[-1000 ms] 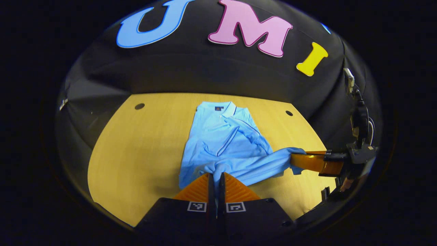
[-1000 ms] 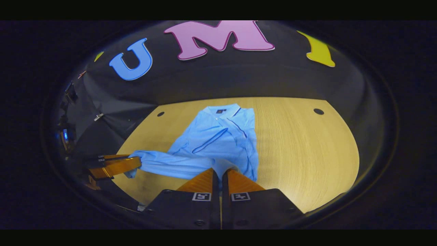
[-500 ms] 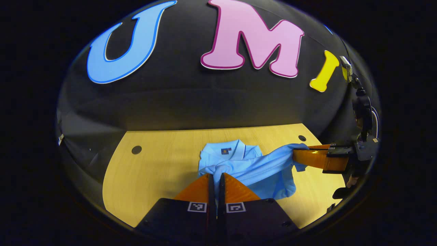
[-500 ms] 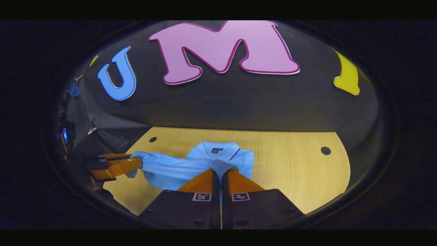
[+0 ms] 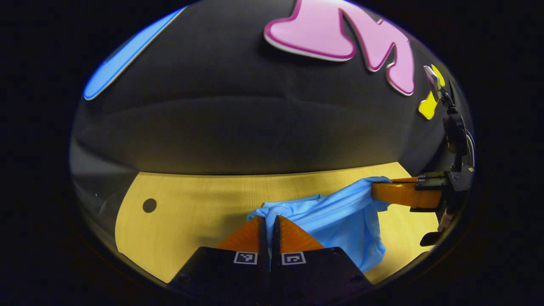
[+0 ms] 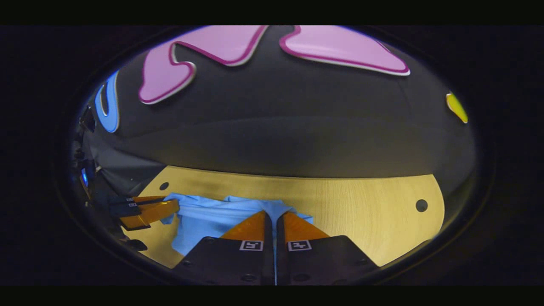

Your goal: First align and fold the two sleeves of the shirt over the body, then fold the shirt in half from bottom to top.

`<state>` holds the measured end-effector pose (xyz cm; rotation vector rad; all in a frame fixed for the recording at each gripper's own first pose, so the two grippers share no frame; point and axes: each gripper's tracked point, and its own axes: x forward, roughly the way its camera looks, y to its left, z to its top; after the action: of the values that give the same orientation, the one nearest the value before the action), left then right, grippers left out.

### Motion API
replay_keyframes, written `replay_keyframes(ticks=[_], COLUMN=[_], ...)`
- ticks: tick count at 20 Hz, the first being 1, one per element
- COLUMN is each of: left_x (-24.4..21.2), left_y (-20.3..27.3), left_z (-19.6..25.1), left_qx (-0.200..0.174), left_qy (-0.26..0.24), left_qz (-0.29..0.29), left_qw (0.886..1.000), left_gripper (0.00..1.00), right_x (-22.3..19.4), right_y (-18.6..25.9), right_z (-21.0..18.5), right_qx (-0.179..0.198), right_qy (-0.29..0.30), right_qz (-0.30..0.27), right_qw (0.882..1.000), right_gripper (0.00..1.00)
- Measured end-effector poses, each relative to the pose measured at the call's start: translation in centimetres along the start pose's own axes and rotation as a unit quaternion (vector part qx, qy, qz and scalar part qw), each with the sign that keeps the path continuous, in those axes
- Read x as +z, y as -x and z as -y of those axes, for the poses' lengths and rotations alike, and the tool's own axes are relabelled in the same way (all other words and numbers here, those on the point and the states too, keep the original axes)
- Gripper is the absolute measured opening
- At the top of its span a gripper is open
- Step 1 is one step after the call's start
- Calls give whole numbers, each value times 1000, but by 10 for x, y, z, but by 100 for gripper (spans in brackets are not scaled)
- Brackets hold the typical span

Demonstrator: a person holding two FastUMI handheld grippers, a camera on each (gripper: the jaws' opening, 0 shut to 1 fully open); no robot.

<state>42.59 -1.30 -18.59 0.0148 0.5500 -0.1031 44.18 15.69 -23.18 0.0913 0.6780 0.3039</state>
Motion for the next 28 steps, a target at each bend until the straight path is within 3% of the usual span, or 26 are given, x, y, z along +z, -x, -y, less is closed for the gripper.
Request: replay_keyframes(ticks=[2, 3, 4, 5, 6, 7, 8, 9, 10, 14, 18, 23, 28], left_x=[-7, -10, -14, -17, -19, -18, -18, -17, -18, 7, 37, 53, 41], left_y=[-31, -42, -53, -61, -64, -64, -66, -66, -68, -40, 38, 153, 286], left_z=[-10, -13, -18, -23, -25, -26, -27, -25, -28, -30, -23, -12, -8], left_qx=[3, 6, 10, 16, 24, 34, 40, 45, 46, 37, 29, 33, 48], left_qy=[11, 16, 15, 11, 7, 4, 1, 2, 5, 29, 37, 27, 24], left_qz=[-2, -1, 2, 2, 3, 5, 6, 8, 9, 57, 125, 184, 237], left_qw=[1000, 1000, 1000, 1000, 1000, 999, 999, 999, 999, 997, 991, 982, 970], left_gripper=[6, 6, 7, 14, 11, 15, 20, 30, 31, 100, 98, 98, 97], right_x=[-5, -7, -8, -14, -20, -25, -25, -21, -17, -13, -15, -16, -13], right_y=[-26, -35, -46, -57, -62, -68, -68, -62, -60, -21, 43, 154, 275], right_z=[6, 7, 10, 16, 20, 24, 27, 28, 30, 26, 21, 4, -27], right_qx=[-4, -7, -14, -21, -25, -28, -30, -29, -32, -45, -60, -89, -93], right_qy=[-18, -28, -35, -35, -37, -40, -39, -39, -37, -40, -33, 5, 3], right_qz=[-9, -7, -7, -8, -11, -12, -10, -7, 2, 50, 73, 114, 155], right_qw=[1000, 1000, 999, 999, 999, 999, 999, 999, 999, 997, 995, 989, 983], right_gripper=[0, 12, 12, 12, 12, 7, 9, 38, 29, 99, 98, 98, 98])
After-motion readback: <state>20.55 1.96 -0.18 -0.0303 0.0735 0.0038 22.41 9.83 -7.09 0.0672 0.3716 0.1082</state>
